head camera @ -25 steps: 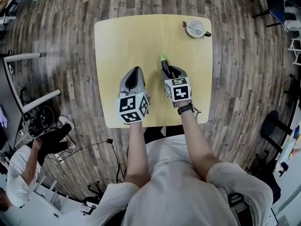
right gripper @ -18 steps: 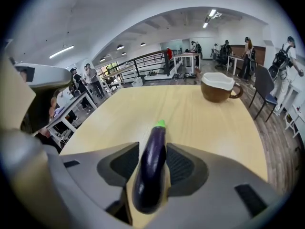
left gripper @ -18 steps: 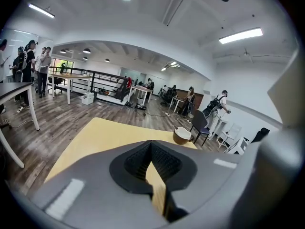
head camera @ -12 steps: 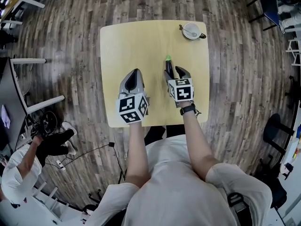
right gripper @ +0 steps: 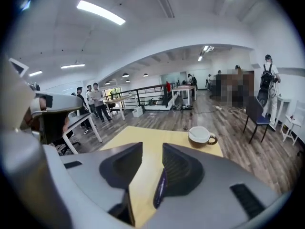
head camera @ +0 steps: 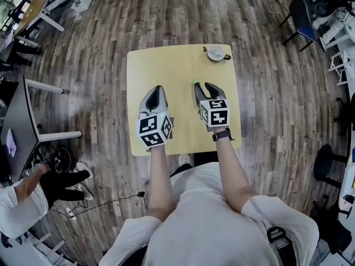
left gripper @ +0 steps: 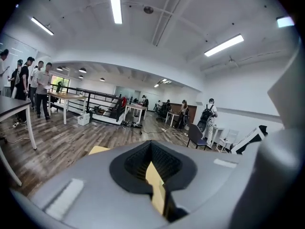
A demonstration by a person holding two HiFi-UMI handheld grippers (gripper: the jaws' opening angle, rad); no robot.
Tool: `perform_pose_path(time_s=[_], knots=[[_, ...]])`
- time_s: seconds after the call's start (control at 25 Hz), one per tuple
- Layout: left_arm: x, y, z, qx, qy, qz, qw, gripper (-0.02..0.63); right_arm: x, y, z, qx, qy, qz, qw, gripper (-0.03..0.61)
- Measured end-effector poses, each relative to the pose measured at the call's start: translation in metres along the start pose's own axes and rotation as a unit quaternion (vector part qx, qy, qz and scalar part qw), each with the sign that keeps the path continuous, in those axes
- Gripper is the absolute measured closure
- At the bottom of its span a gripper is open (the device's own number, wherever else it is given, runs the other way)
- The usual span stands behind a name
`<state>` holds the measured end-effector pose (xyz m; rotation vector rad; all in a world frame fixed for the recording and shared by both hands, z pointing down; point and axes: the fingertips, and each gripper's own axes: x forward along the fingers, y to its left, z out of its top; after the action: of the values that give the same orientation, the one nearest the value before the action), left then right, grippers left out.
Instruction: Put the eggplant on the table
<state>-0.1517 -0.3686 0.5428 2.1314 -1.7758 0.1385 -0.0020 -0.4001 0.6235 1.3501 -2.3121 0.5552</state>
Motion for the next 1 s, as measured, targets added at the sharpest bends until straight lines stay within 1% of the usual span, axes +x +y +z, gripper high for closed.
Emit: perform_pose_path(time_s=[0.16,0.24,0.52,0.72,0.8,1.0], knots=[[-0.026,-0.008,0.031,0.02,-0.031,-0.008,0.9993,0.604,-0.032,0.012,0.037,-0.01,-0.047,-0.002,0.999,0.487],[-0.038,-0.01,0.05,0.029,-0.05,-0.009,0.9983,0.604,-0.047,0.021,0.059,-0.022,-0.072,0.002,0.997,0.5],[-0.082,-0.02,0.095,0.054,-0.106,-0.015,0.9928,0.604,-0.107,0.054,0.119,-0.053,-0.158,0.012,0.986,0.532],[-0.106,-0.03,0.109,0.065,-0.133,-0.022,0.9888,0.604,-0.148,0.072,0.141,-0.062,-0.212,0.016,0.975,0.553],[-0.113,-0.034,0.114,0.071,-0.141,-0.027,0.987,0.604,-0.16,0.076,0.147,-0.067,-0.229,0.011,0.971,0.565],[-0.132,-0.037,0.131,0.083,-0.166,-0.031,0.9821,0.604,-0.183,0.087,0.161,-0.087,-0.26,-0.003,0.962,0.568]])
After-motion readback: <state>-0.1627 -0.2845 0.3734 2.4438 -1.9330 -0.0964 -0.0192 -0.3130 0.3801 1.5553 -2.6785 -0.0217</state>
